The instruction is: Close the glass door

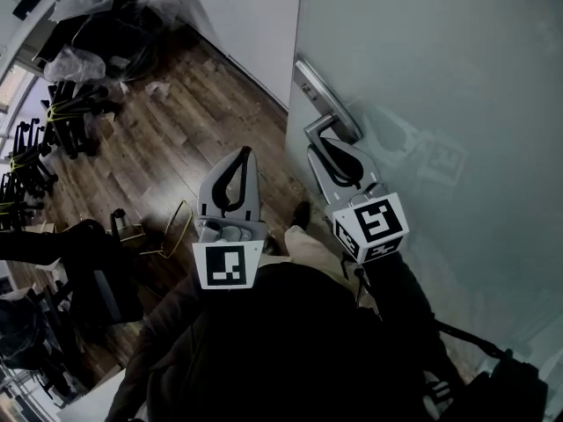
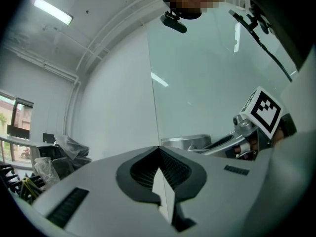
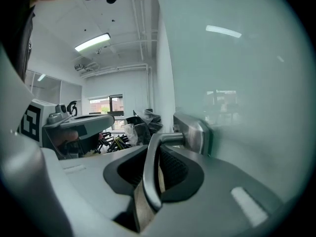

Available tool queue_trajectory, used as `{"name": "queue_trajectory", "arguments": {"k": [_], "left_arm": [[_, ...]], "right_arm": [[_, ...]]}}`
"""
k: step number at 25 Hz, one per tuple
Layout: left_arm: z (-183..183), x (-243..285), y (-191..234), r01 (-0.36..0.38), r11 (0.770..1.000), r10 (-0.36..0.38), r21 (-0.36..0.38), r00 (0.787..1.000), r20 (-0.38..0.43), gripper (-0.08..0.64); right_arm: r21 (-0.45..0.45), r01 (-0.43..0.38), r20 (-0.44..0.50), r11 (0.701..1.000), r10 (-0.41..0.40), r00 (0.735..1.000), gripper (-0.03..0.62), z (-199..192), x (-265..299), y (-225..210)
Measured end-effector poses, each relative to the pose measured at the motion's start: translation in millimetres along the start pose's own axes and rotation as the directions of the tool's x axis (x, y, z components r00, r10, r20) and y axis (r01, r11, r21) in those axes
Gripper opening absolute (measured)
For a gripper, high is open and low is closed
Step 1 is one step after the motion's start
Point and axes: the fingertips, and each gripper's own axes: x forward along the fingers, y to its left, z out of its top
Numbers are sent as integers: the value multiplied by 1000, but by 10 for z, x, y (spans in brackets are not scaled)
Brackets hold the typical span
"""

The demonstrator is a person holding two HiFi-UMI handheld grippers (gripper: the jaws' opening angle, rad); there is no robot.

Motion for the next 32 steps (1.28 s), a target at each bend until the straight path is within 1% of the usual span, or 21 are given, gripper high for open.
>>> {"name": "queue_trajectory", "arguments": {"k": [3,7,10,13,16,19,23,27,32], "left_arm": [[-28,-379,155,-21,1000,21,-23,1000,-7,-3],[-26,-918,278,-66,998,65,-4,997,-31,-3],[12,-1222,326,-112,994,112,-18,993,-21,-3],[62,-1521,326,-155,988,155,5,988,-5,-3],[139,-1895,375,-214,977,214,16,977,1,-3],[156,-2314,400,-274,961,275,24,961,-12,-3],[188,-2602,305,-363,932,364,9,931,-34,-3],[295,-2925,218,-439,898,440,36,898,-18,-3],[265,-3922,182,-538,843,539,16,843,-11,-3]], "right_arm": [[-15,-31,2,999,31,1000,66,6,16,292],[-35,-76,-4,996,76,997,66,15,-46,719],[-48,-119,-3,992,119,993,66,8,-54,1027],[-64,-159,-5,985,159,987,66,-56,-96,1333],[-86,-198,-9,976,198,980,66,-72,-187,1711],[-101,-234,-11,967,234,972,66,-102,-298,2117],[-108,-296,-24,949,295,955,67,-131,-409,2359],[-117,-369,-37,922,367,929,69,-191,-547,2631],[-140,-428,-48,893,426,903,69,-425,-931,3415]]}}
